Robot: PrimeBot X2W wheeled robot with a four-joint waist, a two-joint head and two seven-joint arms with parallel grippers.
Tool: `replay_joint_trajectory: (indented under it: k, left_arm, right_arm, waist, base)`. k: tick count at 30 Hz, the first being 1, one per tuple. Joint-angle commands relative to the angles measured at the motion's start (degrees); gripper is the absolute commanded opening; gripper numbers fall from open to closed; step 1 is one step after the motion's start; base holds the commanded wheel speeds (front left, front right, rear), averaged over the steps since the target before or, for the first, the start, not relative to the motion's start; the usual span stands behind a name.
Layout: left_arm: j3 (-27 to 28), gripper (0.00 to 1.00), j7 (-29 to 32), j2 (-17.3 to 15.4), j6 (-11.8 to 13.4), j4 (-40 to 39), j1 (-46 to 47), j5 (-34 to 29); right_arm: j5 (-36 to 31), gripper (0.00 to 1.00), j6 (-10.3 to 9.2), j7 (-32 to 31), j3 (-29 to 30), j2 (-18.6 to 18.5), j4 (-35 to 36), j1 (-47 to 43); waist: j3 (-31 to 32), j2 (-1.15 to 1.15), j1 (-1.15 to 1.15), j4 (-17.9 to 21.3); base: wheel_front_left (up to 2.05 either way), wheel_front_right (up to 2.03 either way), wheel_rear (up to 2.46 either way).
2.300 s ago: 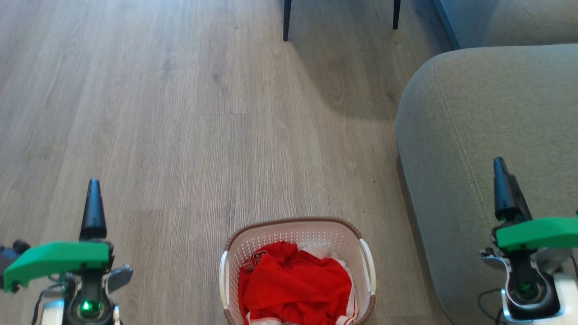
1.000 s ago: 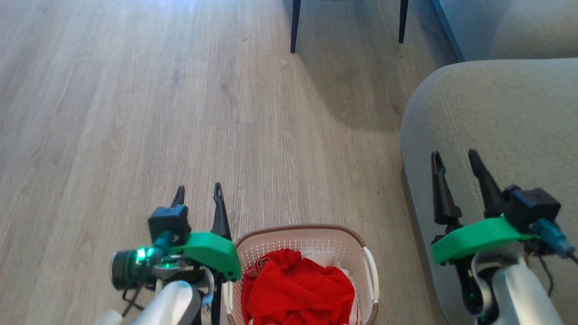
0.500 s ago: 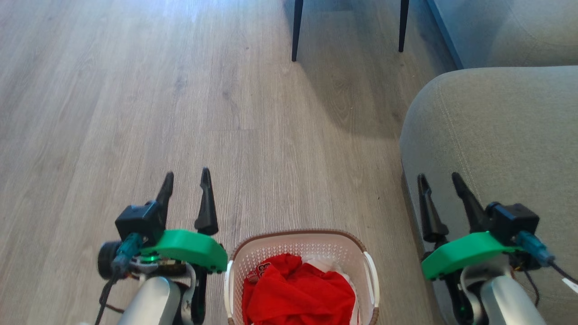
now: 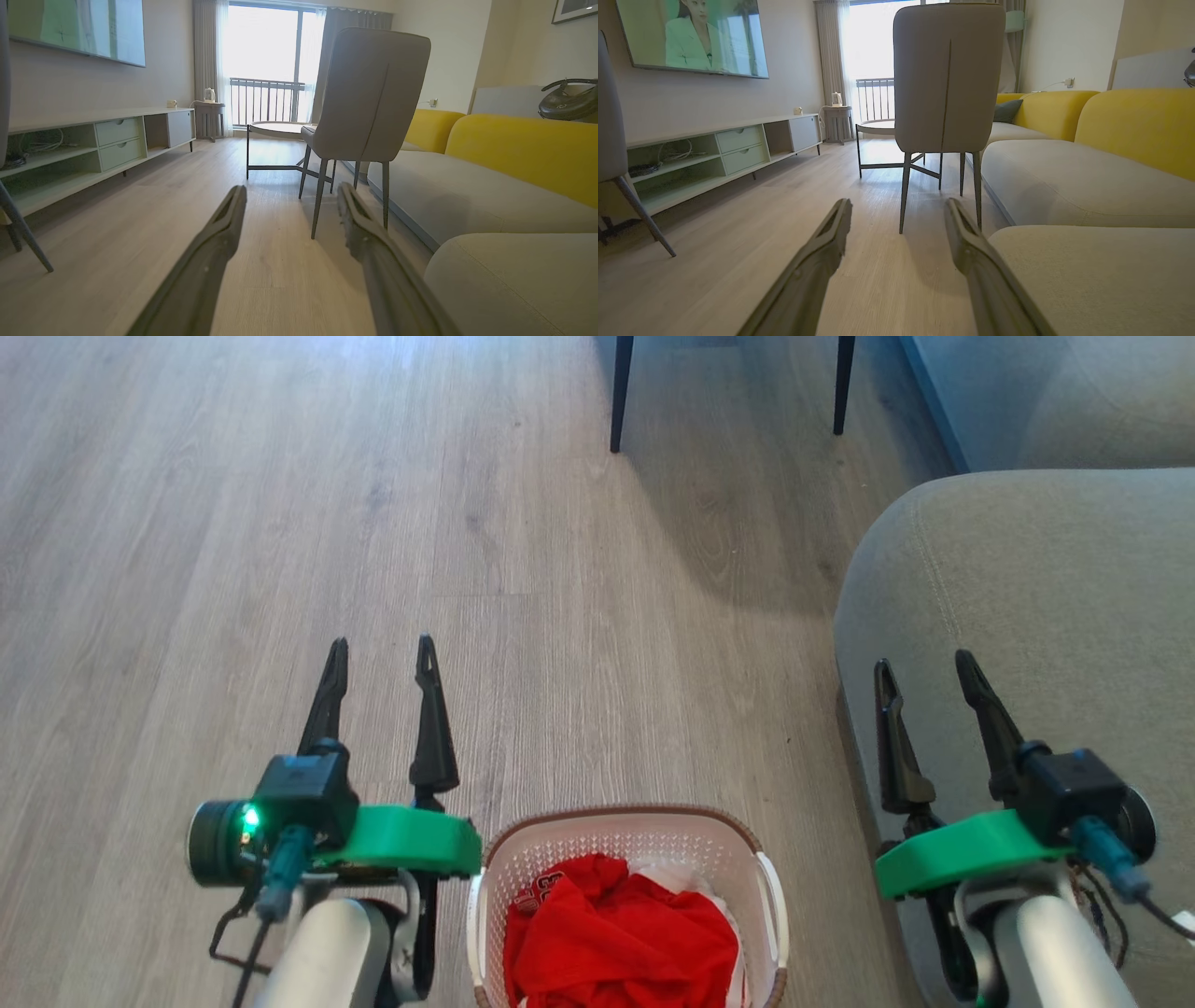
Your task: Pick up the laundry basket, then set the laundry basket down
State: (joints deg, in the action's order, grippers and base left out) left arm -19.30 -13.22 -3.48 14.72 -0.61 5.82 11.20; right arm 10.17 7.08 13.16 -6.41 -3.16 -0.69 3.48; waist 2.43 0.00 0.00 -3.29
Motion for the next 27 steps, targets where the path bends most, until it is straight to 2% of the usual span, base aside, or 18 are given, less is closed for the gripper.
replay_joint_trajectory:
  k: [1, 7, 14, 27]
  left_arm:
    - [2.38, 1.0, -0.85, 0.27, -1.0, -1.07, 1.67, 0.16]
    - [3.68, 1.0, -1.78, 0.56, -5.12, 3.39, 1.05, 0.65]
    - [3.53, 1.0, -1.78, 0.59, -7.03, 7.94, 0.24, 4.1]
    - [3.21, 1.0, -1.78, 0.59, -7.26, 10.7, 0.7, 4.27]
  right_arm:
    - [-2.02, 1.0, 0.39, 0.91, -1.37, 0.26, 1.65, 1.72]
    - [-4.26, 1.0, 0.41, 1.84, -1.16, 0.26, 0.07, 1.63]
    - [-0.59, 1.0, 0.41, 1.84, 0.83, 0.27, -5.93, 0.93]
    - [-0.58, 1.0, 0.41, 1.84, -0.28, 0.28, -8.26, 2.11]
  waist:
    - [0.07, 0.0, 0.0, -0.06]
    - [0.28, 0.0, 0.0, -0.02]
    - [0.43, 0.0, 0.0, 0.19]
    - [0.3, 0.0, 0.0, 0.3]
  base:
    - [0.0, 0.0, 0.0]
    - [0.0, 0.0, 0.0]
    - [0.0, 0.0, 0.0]
    - [0.0, 0.0, 0.0]
